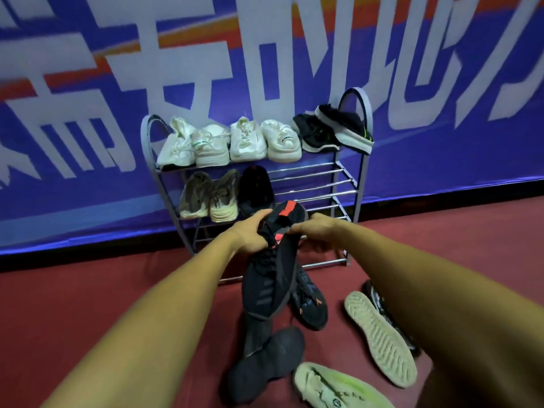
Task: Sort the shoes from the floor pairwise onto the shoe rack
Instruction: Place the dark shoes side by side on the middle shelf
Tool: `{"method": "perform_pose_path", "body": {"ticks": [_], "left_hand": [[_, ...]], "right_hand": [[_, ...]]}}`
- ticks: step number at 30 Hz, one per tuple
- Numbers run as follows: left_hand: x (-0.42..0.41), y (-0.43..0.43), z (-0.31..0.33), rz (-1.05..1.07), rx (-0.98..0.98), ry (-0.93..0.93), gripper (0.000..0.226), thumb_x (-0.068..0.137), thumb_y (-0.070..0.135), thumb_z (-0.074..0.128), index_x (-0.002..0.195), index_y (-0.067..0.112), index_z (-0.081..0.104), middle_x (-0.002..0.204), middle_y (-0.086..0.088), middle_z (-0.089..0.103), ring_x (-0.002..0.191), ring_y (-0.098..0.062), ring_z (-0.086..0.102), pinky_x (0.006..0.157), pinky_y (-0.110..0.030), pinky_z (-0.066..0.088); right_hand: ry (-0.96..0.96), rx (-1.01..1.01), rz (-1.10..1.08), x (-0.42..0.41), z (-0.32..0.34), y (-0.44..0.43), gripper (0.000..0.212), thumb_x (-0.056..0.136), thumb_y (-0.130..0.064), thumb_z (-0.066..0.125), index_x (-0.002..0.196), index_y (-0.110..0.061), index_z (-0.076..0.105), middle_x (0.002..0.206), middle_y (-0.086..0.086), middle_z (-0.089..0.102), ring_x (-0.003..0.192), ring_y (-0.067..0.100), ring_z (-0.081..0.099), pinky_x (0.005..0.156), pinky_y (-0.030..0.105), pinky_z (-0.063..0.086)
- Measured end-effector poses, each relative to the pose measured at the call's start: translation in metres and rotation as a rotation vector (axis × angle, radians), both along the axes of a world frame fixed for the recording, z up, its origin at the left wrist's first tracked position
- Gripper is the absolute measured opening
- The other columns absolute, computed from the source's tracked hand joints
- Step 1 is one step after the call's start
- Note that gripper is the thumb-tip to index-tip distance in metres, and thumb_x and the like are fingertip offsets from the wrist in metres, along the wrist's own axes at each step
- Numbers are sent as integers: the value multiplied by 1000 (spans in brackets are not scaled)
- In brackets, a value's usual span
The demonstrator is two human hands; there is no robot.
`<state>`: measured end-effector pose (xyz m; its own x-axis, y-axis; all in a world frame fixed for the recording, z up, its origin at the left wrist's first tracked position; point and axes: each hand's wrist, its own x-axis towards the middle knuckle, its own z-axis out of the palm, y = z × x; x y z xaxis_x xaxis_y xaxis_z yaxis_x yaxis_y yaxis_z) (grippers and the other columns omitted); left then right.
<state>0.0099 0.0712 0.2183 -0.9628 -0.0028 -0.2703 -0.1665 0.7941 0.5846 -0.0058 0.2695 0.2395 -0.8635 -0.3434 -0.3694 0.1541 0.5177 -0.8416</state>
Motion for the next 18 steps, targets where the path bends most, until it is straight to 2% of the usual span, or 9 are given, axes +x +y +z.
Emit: {"method": "perform_pose_path", "body": {"ticks": [2, 4, 6, 8, 10, 12, 15, 18], "left_hand": [[7, -4, -3, 6, -19, 18, 93, 60, 37, 60, 147, 48, 30, 139, -5, 58, 116, -25, 62, 100, -39, 51], [10, -9, -1, -19, -34, 28, 88, 64, 28, 57, 146, 50, 32, 138, -6, 58, 115, -26, 63, 98, -39, 52], [8, -10, 5, -63, -36, 47, 82, 74, 20, 57, 148, 46, 33, 142, -4, 55, 120, -25, 59, 101, -36, 50], [3, -12, 9, -95, -24, 69, 79, 80, 10, 55, 149, 42, 34, 143, -1, 54, 124, -23, 56, 104, -35, 47], [-3, -18, 6, -105, -4, 95, 79, 79, 10, 52, 148, 45, 35, 145, 0, 53, 126, -21, 55, 106, -35, 45], [-8, -24, -2, -95, -17, 115, 79, 77, 12, 49, 145, 50, 37, 144, 3, 53, 125, -19, 55, 105, -33, 46], [-14, -23, -6, -45, -36, 180, 77, 79, 2, 49, 148, 38, 41, 140, -2, 57, 120, -22, 58, 99, -25, 48], [-20, -23, -2, 84, -72, 260, 62, 84, 16, 62, 143, 27, 48, 127, -12, 65, 112, -28, 62, 91, -28, 47]], "right_hand": [[-82, 51, -19, -7, -6, -2, 27, 99, -32, 58, 84, -9, 54, 47, 4, 57, 26, 11, 38, 37, 17, 24], [-131, 37, -68, -12, -15, -4, 31, 100, -38, 56, 89, -9, 54, 55, 6, 55, 28, 10, 37, 41, 19, 25], [-109, 21, -122, -16, -20, -3, 36, 97, -44, 59, 93, -9, 59, 61, 6, 51, 30, 10, 37, 41, 19, 25], [-62, -47, -186, -21, -22, -1, 37, 95, -44, 61, 90, -8, 61, 67, 10, 55, 34, 11, 39, 40, 17, 26], [-18, -93, -227, -27, -20, -1, 34, 94, -40, 63, 80, -9, 59, 69, 13, 58, 41, 14, 38, 42, 19, 26], [-23, -108, -228, -31, -18, 0, 30, 94, -36, 63, 78, -10, 58, 57, 7, 56, 43, 14, 37, 43, 19, 25], [-59, -132, -254, -34, -20, 0, 24, 90, -33, 63, 84, -9, 61, 51, 5, 53, 38, 12, 38, 41, 17, 25], [-57, -187, -380, -39, -21, 6, 22, 87, -29, 62, 78, -10, 57, 51, 8, 57, 33, 10, 39, 42, 14, 25]]}}
